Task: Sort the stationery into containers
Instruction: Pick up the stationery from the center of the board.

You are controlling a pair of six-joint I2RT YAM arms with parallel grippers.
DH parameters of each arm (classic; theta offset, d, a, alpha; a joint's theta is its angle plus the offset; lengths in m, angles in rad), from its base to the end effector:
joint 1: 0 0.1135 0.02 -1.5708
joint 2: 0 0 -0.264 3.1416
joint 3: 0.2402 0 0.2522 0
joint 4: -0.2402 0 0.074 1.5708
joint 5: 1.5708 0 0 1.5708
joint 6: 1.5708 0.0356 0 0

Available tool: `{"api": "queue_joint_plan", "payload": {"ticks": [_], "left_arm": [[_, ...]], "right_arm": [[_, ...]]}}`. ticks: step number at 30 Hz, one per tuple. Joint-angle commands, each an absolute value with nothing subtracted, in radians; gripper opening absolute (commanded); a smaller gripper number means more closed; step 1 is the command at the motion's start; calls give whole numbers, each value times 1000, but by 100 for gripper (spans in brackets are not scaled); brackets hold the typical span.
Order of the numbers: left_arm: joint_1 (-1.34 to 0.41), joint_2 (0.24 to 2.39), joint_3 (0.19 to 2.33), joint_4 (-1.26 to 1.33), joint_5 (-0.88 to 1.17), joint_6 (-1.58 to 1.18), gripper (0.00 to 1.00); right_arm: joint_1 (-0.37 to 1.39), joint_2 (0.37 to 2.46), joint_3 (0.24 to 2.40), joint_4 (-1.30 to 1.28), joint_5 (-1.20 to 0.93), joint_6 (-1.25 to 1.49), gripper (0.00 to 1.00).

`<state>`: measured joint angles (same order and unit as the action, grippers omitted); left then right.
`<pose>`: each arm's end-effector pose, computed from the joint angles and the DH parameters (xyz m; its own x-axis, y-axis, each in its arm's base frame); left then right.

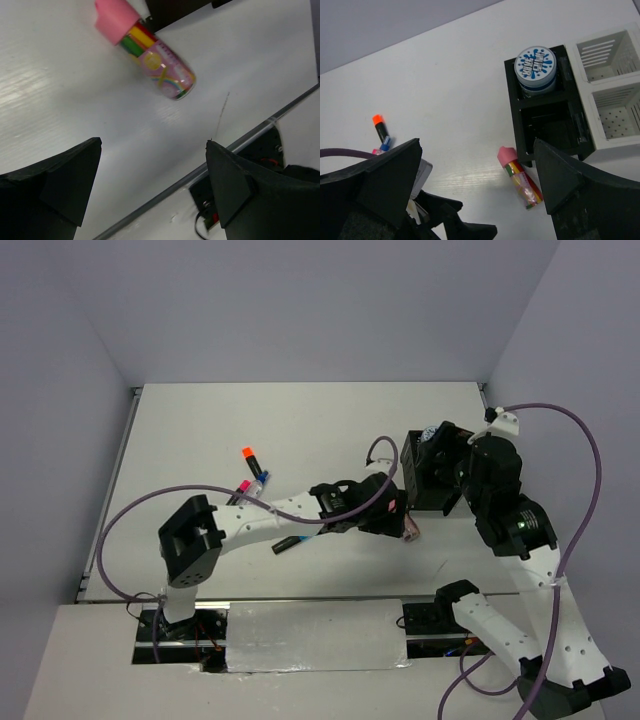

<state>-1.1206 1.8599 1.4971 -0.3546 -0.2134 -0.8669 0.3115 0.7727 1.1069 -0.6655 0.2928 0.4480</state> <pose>0.1928 -0.3817 0.2642 -0.8030 -0.0506 -0.5938 0.3065 0.8195 -0.4843 0.1411 0.0346 0.3997 -0.2936 0.3412 -0.8930 0.1038 0.9400 0.3250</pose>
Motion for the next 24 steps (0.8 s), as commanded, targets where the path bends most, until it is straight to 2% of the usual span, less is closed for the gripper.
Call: {"api": "queue_joint_plan", "payload": {"ticks": [1, 5, 10, 15, 24], "left_arm": [[-1146, 1931, 1604, -370, -244, -987, 98], [-1183, 2032, 1748, -468, -336, -1110, 97], [-1189, 2118, 1812, -580, -411, -1282, 96], [-1196, 2190, 1884, -698, -443, -1353, 95], [-1197, 2284, 1894, -712, -429, -1373, 90]], "right_arm": [[275, 785, 1124, -695, 281, 428, 100], [238, 762, 1108, -683, 256, 419, 100], [222, 744, 1126, -701, 249, 396, 100], [221, 730, 1146, -710, 236, 382, 100], [221, 719, 1120, -678, 175, 380, 100]]}}
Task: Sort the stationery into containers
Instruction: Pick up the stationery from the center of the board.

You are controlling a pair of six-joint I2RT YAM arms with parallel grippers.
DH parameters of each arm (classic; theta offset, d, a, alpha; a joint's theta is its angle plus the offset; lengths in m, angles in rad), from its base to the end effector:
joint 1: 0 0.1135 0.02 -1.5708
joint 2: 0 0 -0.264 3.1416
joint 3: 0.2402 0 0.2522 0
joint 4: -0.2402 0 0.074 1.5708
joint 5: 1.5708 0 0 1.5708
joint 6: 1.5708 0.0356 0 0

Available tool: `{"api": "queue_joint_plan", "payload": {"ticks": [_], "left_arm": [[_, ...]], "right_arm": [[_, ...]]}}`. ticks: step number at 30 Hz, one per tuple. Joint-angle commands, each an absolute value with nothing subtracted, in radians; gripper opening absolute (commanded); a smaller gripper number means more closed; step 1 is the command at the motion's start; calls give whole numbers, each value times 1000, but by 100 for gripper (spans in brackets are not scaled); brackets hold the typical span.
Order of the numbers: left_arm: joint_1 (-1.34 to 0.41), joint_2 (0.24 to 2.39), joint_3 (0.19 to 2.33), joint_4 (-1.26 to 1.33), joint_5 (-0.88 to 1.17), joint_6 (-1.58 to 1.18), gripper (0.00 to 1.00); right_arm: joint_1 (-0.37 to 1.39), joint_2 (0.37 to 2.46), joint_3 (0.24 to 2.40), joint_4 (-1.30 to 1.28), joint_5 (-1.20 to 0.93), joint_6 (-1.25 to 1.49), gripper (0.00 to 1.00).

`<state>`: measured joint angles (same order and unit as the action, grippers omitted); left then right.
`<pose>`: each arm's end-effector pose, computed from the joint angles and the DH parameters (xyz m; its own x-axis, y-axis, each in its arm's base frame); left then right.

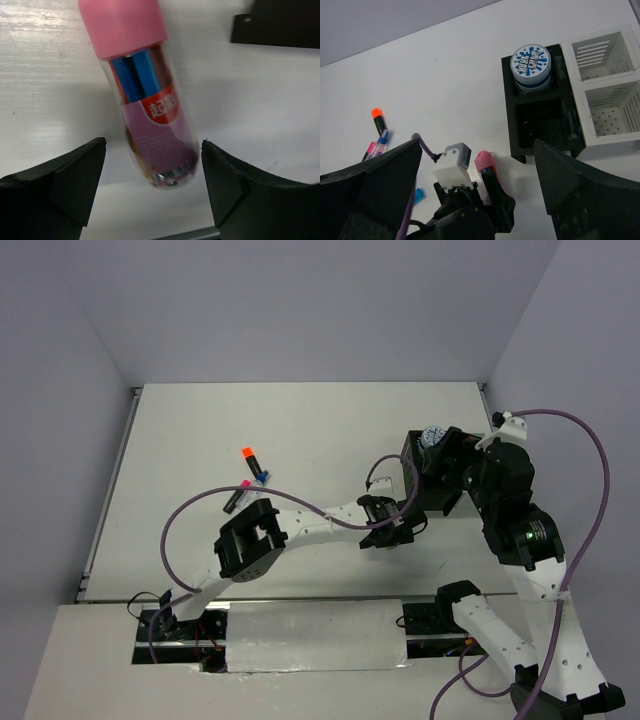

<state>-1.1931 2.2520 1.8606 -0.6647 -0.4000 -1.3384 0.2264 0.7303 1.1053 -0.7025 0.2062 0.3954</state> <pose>0.1929 -0.4486 0.1876 -0.8383 -0.3176 -0.4432 -0.1315 0.9066 -0.4010 0.1306 0.0226 0.4001 -0.3011 0.3175 -0.8992 0.0923 0.9482 0.3039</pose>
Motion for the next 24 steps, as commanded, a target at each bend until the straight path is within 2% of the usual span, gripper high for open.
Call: {"api": "queue_joint_plan", "payload": {"ticks": [1, 3, 6, 7, 9, 10, 11, 13, 14, 16, 17, 18, 19, 23, 24], "left_arm": [[-1193, 2289, 1885, -709, -428, -1370, 89], [-1187, 2307, 1876, -699, -420, -1368, 87], [-1170, 2327, 1852, -699, -390, -1358, 62], [-1169, 2322, 1835, -692, -390, -1355, 45], [-1169, 2280, 1767, -646, -394, -1335, 27], [-1169, 2251, 1735, -603, -388, -1303, 7], [-1169, 2184, 1700, -565, -391, -1272, 0], [-1175, 2097, 1596, -444, -409, -1165, 0], [-1180, 1988, 1503, -395, -448, -1088, 0], [-1184, 1808, 1392, -205, -466, -1005, 0], [-1184, 1743, 1265, -121, -457, -911, 0], [-1184, 1686, 1200, 67, -443, -863, 0], [-1184, 1581, 1142, 156, -380, -812, 0], [-1177, 1421, 916, 438, -203, -625, 0], [-1175, 1401, 888, 478, -172, -612, 0]], "right_arm": [[221, 718, 1115, -670, 169, 379, 100], [221, 718, 1097, -660, 143, 379, 100], [219, 726, 1078, -646, 114, 382, 100], [221, 727, 1072, -638, 104, 380, 100], [218, 726, 1059, -624, 74, 377, 100], [213, 723, 1054, -618, 60, 377, 100], [212, 718, 1040, -609, 45, 380, 100], [204, 707, 1034, -597, 23, 390, 100], [201, 700, 1031, -595, 18, 394, 100], [196, 692, 1026, -589, 11, 416, 100], [196, 683, 1022, -584, 9, 425, 100], [195, 675, 1016, -565, 5, 436, 100], [195, 670, 997, -551, -14, 463, 100], [193, 647, 896, -337, -289, 582, 100], [195, 652, 875, -298, -290, 583, 100]]}}
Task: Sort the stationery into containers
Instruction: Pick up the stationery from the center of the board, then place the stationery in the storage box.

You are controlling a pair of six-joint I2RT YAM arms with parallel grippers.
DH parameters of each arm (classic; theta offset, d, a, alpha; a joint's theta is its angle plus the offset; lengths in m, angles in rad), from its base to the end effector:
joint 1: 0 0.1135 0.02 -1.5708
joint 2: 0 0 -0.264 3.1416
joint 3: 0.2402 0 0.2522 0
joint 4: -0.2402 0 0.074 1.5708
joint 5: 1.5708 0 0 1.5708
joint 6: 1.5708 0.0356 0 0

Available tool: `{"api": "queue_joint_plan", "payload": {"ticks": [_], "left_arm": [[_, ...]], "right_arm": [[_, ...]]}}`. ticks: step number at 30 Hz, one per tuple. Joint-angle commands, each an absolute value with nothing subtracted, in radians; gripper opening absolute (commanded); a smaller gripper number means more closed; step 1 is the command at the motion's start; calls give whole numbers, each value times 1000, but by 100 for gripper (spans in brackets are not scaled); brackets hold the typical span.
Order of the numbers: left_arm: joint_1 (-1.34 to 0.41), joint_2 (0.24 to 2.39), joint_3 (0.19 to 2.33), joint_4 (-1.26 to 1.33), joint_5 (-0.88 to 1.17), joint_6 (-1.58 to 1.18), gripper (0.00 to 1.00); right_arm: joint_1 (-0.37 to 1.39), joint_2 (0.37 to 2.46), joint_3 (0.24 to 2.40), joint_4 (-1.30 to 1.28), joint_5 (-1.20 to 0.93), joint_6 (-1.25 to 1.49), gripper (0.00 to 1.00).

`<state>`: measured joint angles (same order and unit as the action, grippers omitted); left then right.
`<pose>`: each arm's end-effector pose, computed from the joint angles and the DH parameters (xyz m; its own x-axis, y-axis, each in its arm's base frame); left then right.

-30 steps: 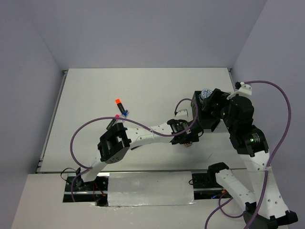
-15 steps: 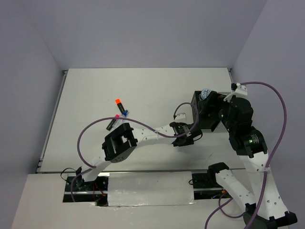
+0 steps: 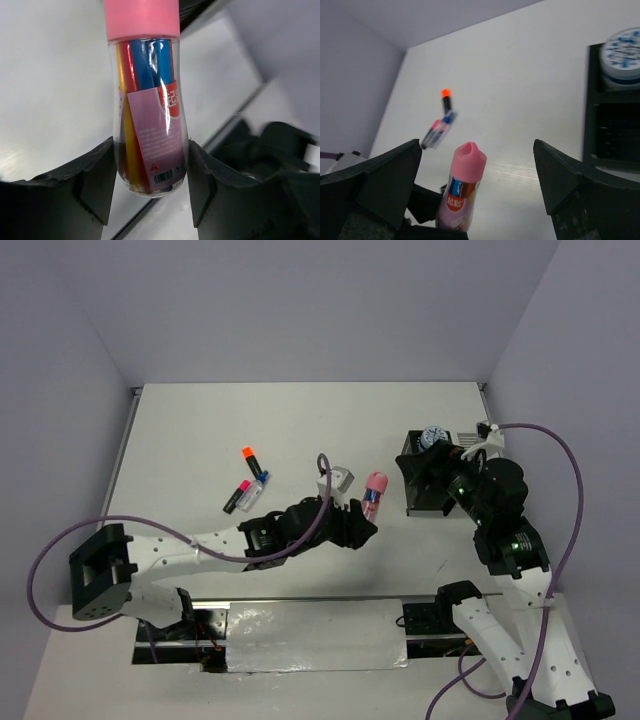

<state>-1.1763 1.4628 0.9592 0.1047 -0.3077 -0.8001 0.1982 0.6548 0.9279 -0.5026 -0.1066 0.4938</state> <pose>0.1385 -0.3047 0.2684 -0.6583 -0.1978 -0.7263 0.4311 0.6919 -0.5791 0.1334 0.0307 0.3732 -0.3373 0.4130 -0.8460 -0.1561 0.8617 0.4829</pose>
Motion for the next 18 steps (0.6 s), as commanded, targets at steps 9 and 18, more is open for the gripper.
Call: {"api": "queue_joint_plan", "payload": {"ticks": [9, 18], "left_arm": [[-1175, 1275, 741, 721, -95, -581, 0], [-1174, 1264, 758, 701, -130, -566, 0]], "right_arm": [[210, 647, 762, -193, -408, 635, 100], [256, 646, 669, -120, -540, 680, 99]]}}
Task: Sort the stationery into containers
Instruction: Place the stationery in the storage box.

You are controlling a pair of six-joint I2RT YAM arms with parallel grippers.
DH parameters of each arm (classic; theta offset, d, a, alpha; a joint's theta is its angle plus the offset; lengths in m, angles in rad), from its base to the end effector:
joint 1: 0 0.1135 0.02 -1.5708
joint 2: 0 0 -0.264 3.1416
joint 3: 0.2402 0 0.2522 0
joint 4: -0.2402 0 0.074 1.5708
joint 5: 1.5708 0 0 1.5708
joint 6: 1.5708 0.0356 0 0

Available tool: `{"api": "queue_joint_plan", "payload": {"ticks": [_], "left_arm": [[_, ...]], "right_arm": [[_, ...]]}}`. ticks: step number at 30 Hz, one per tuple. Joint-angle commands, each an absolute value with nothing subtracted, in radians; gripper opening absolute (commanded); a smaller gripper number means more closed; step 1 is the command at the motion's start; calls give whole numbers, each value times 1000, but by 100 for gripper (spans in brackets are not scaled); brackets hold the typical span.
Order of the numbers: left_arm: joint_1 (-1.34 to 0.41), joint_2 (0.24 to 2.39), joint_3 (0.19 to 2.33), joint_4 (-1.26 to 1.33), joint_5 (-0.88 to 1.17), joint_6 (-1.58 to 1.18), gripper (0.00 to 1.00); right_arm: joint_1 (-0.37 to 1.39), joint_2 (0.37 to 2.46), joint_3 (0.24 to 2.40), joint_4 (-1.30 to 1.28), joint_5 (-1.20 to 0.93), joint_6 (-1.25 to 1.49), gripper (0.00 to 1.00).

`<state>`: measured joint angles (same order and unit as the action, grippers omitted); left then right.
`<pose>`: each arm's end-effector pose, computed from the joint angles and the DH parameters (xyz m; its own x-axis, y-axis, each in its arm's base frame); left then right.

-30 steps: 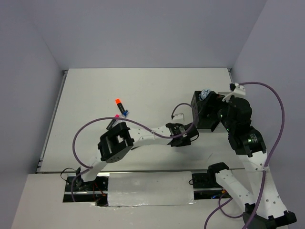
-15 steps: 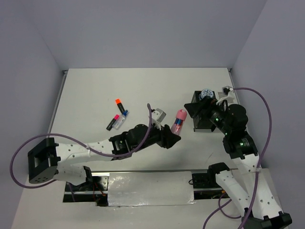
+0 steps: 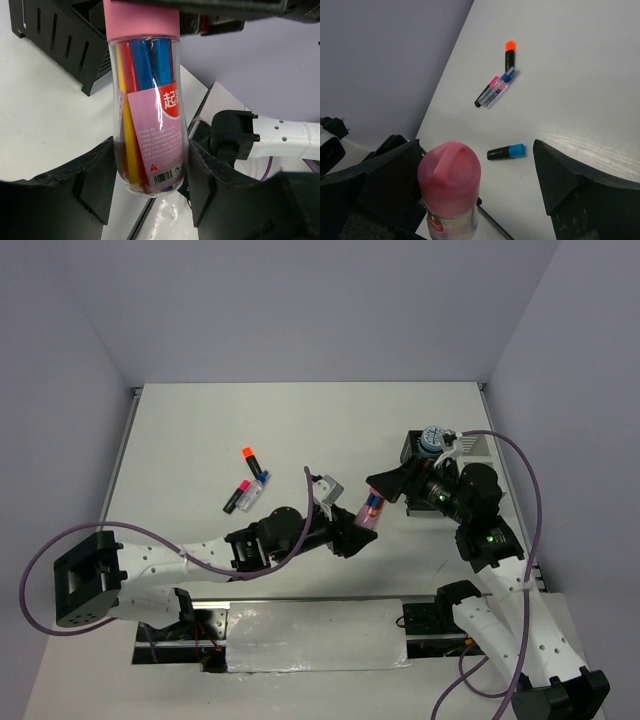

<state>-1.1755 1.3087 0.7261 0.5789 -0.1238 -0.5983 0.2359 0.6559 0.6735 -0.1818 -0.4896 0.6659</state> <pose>0.1190 -0.2738 0.2834 -0.4902 -0.2766 -0.8265 0.7167 0.4118 -0.5629 0.1503 0.0534 0.3216 -0.5311 0.4331 -0.7283 -0.4187 0.6131 0.6699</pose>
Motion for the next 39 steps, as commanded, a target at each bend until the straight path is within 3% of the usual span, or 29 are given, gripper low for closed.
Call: {"api": "queue_joint_plan", "payload": {"ticks": [1, 2, 5, 6, 9, 10, 11, 12, 13, 14, 15, 18, 23, 25, 27, 32, 39], "left_arm": [[-1175, 1261, 761, 692, -138, -561, 0], [-1175, 1261, 764, 684, -141, -561, 0], [-1170, 1261, 770, 675, -140, -555, 0], [-1167, 1264, 773, 675, -137, -557, 0], [-1157, 1267, 793, 628, -146, -560, 0], [-1146, 1267, 799, 606, -164, -564, 8], [-1140, 1263, 825, 577, -175, -577, 16], [-1134, 1256, 839, 542, -193, -581, 33], [-1126, 1250, 857, 446, -222, -587, 72], [-1124, 1230, 874, 392, -300, -595, 91], [-1121, 1221, 909, 336, -342, -612, 99], [-1097, 1186, 1021, 38, -452, -662, 99], [-1055, 1137, 1271, -712, -656, -820, 99], [-1055, 1095, 1293, -839, -724, -827, 99], [-1055, 1005, 1278, -926, -747, -783, 99], [-1052, 795, 1105, -927, -791, -672, 99], [-1049, 666, 992, -887, -841, -706, 99]], "right_arm": [[259, 644, 666, -124, -537, 678, 99], [262, 643, 664, -127, -537, 678, 98], [268, 647, 647, -69, -574, 699, 78], [270, 661, 643, -48, -621, 706, 56], [275, 707, 635, 41, -725, 750, 28], [275, 719, 634, 72, -742, 753, 18], [273, 742, 644, 75, -756, 747, 0], [275, 753, 652, 74, -753, 738, 0], [270, 765, 661, 69, -749, 715, 0], [265, 779, 685, 69, -741, 706, 0], [256, 811, 702, 64, -724, 695, 0], [213, 886, 809, 16, -599, 622, 0], [143, 992, 1012, -135, -49, 457, 0], [121, 1015, 1041, -153, 131, 437, 0], [89, 1038, 1057, -135, 378, 439, 0], [12, 1103, 1100, -63, 653, 396, 0], [-28, 1236, 1112, 193, 778, 138, 0]]}}
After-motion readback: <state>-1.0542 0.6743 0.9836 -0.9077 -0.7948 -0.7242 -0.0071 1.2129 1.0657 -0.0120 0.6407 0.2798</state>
